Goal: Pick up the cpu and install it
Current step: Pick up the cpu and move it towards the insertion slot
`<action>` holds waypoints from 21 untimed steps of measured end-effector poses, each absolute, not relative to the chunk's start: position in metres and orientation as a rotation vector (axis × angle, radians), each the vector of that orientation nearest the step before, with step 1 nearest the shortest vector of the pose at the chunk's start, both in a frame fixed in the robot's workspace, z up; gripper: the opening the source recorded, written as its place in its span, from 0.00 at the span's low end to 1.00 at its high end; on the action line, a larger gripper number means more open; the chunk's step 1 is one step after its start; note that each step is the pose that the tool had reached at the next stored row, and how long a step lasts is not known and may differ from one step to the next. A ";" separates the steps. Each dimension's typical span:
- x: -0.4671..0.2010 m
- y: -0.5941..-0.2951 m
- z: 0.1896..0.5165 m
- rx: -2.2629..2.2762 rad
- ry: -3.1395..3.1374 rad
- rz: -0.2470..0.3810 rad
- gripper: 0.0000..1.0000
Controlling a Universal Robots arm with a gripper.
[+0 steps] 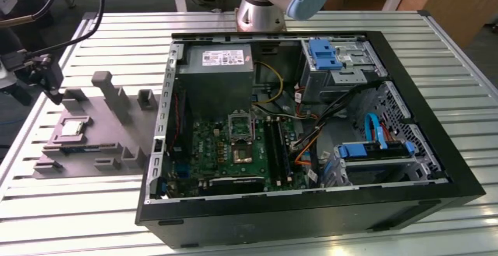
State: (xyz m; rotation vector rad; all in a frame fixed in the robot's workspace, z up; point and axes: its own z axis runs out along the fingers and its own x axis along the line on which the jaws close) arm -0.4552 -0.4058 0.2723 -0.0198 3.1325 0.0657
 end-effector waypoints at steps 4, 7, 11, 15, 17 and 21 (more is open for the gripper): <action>-0.454 -0.406 0.268 -0.019 3.133 0.066 0.59; -0.453 -0.406 0.262 -0.011 3.132 0.066 0.59; -0.453 -0.406 0.257 0.027 3.132 0.065 0.59; -0.453 -0.406 0.250 0.031 3.132 0.065 0.59; -0.453 -0.407 0.246 0.031 3.132 0.065 0.59; -0.453 -0.408 0.239 0.032 3.132 0.066 0.59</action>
